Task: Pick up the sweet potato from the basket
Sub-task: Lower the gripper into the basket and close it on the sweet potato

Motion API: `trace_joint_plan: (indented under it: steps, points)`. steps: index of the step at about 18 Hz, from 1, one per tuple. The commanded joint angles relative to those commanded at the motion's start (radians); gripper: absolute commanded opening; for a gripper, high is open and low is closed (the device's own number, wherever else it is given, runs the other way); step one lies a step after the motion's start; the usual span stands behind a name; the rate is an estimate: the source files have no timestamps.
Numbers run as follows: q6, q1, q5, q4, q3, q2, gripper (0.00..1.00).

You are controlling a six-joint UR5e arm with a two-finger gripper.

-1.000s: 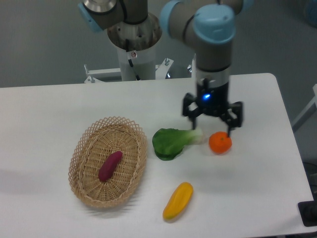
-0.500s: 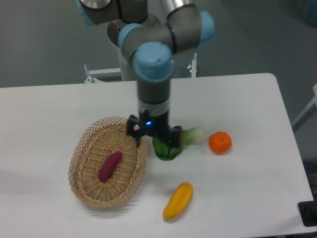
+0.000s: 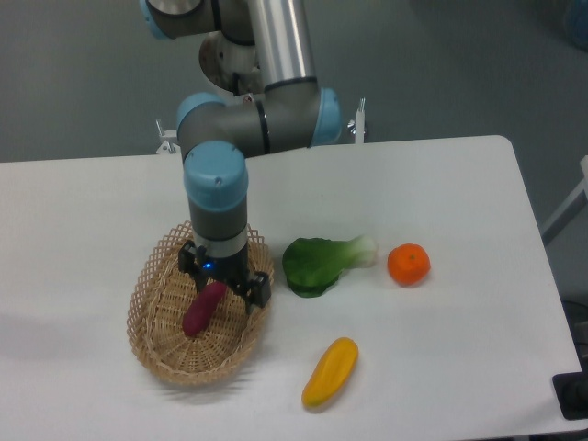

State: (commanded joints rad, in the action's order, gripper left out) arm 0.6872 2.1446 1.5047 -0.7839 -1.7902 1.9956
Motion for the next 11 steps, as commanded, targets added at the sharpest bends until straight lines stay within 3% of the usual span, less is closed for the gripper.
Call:
trace_joint_plan:
  steps: [11]
  points:
    - [-0.014, -0.045, 0.035, 0.005, -0.028, 0.032, 1.00]
